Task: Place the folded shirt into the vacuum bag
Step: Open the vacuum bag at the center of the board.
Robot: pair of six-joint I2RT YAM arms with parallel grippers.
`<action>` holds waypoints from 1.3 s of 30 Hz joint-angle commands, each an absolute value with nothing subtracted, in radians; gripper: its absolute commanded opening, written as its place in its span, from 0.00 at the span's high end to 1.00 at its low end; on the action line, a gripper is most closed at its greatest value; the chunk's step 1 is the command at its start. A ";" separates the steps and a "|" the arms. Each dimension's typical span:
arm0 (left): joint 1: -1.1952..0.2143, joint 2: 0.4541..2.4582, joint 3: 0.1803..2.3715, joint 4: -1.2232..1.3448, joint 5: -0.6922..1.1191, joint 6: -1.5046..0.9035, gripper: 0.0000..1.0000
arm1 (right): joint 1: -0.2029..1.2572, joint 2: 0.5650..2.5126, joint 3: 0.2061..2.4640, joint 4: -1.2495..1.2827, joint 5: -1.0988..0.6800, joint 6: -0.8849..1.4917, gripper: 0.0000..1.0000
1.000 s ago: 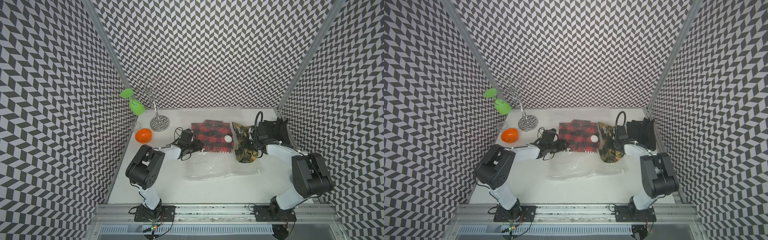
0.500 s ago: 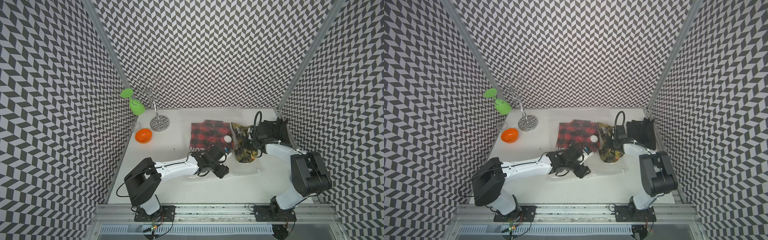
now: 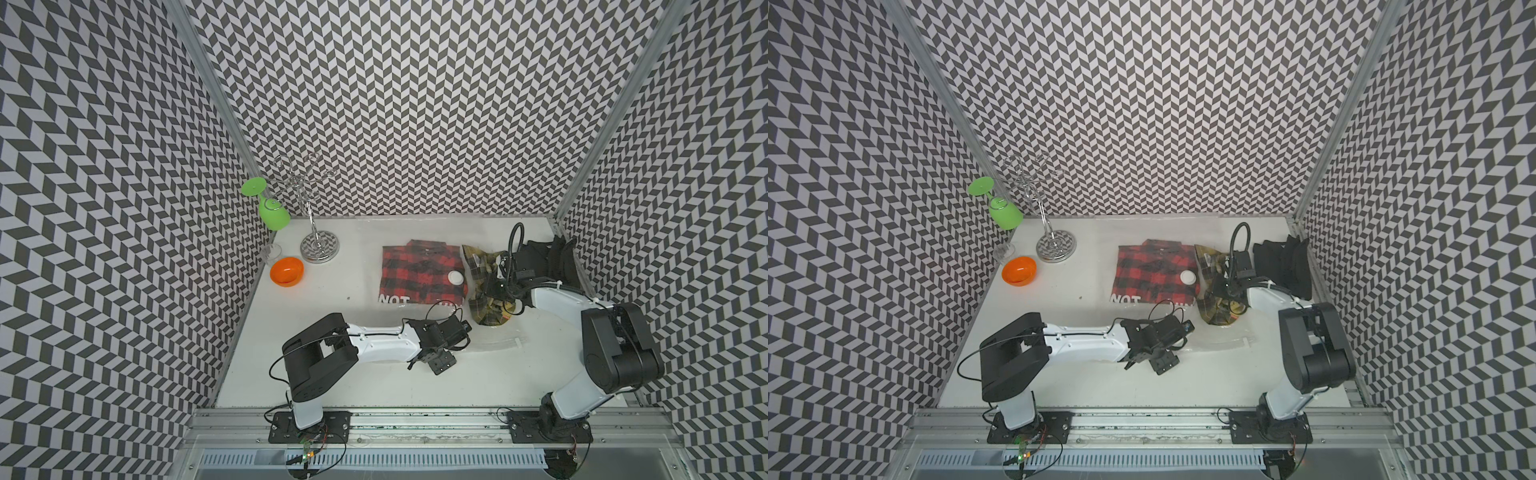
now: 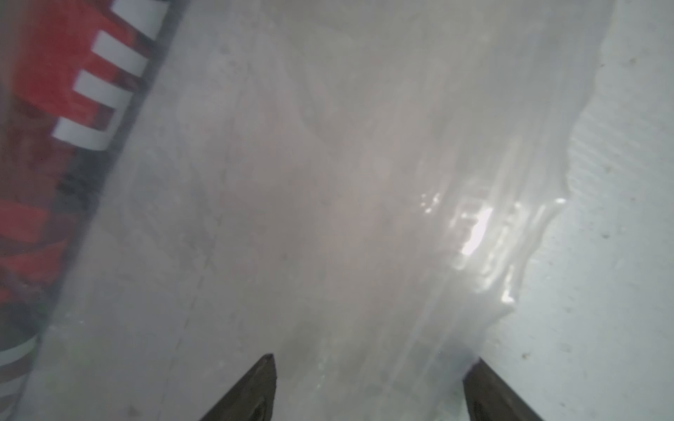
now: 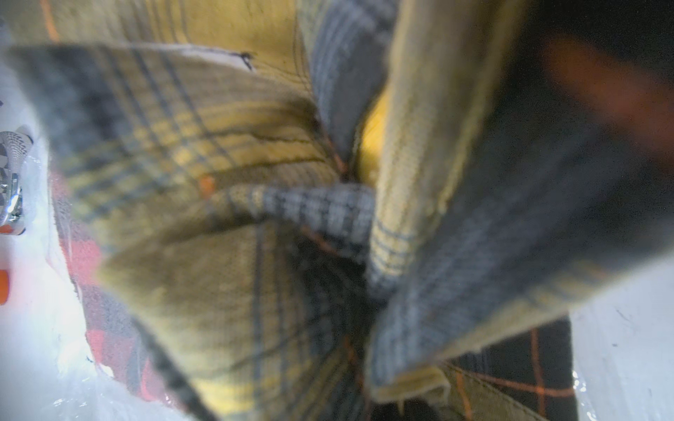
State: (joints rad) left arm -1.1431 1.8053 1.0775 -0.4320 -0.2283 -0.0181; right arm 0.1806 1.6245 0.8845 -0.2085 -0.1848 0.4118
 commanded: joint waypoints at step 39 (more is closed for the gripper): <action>-0.847 1.661 1.256 -0.358 0.061 -0.067 1.00 | 0.403 1.050 1.119 -0.750 -0.301 0.435 1.00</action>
State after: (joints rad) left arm -0.8459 1.6703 1.2118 -0.3885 -0.0200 -0.0441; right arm 0.3248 1.1233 1.1038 -0.7498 -0.2504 0.3901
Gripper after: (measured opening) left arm 0.046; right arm 0.194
